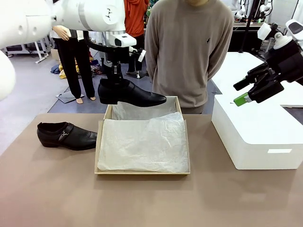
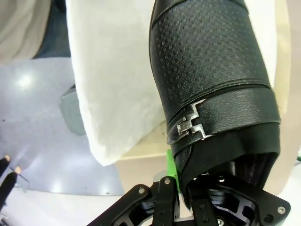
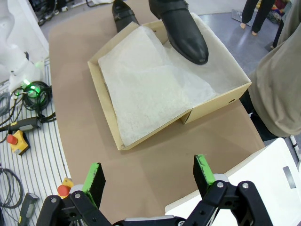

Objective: Pack the shoes into the box.
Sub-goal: Place one shoe of the Shoes into the Shoes Box.

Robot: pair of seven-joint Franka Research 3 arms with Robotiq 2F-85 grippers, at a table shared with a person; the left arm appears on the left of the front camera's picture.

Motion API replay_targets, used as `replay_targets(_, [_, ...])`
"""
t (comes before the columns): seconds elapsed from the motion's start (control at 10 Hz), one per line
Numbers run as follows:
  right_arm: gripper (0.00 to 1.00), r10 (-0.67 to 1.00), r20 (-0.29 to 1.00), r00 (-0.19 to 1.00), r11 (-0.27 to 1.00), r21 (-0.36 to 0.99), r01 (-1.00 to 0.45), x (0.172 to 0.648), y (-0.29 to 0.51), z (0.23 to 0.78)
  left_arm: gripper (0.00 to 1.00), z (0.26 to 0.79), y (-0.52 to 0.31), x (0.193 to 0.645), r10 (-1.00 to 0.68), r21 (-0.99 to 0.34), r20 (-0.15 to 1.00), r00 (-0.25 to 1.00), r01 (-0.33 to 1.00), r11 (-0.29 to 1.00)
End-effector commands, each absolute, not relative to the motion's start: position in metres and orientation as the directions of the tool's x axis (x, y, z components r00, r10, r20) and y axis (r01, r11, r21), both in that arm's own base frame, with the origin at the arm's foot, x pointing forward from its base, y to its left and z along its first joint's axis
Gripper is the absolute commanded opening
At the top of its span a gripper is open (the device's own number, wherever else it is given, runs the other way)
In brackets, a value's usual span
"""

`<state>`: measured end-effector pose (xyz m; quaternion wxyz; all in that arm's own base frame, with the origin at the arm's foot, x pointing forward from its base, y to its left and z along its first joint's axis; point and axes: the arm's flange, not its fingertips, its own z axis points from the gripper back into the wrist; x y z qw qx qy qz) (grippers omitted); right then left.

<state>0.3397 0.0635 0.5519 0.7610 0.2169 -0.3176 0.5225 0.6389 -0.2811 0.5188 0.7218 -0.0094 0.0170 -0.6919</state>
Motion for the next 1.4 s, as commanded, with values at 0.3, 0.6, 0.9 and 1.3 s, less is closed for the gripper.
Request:
replay_targets(0.3, [1.0,0.647,0.729,0.222,0.337,-0.012,-0.942,0.343,0.063,0.552,0.0,0.507,-0.309,0.669,-0.999,-0.014,-0.013,0.038,0.999,0.039])
replay_targets(0.6, [1.0,0.647,0.729,0.222,0.337,-0.012,-0.942,0.343,0.063,0.552,0.0,0.494,-0.308,0.676,-0.999,0.018,-0.012,0.047,0.999,0.047])
replay_targets(0.9, [1.0,0.647,0.729,0.222,0.337,-0.012,-0.942,0.343,0.063,0.552,0.0,0.478,-0.312,0.679,-1.0,0.032,0.012,0.018,0.999,0.018])
replay_targets(1.3, [1.0,0.647,0.729,0.222,0.337,-0.012,-0.942,0.343,0.063,0.552,0.0,0.459,-0.313,0.681,-1.0,0.023,0.012,0.006,1.0,0.006])
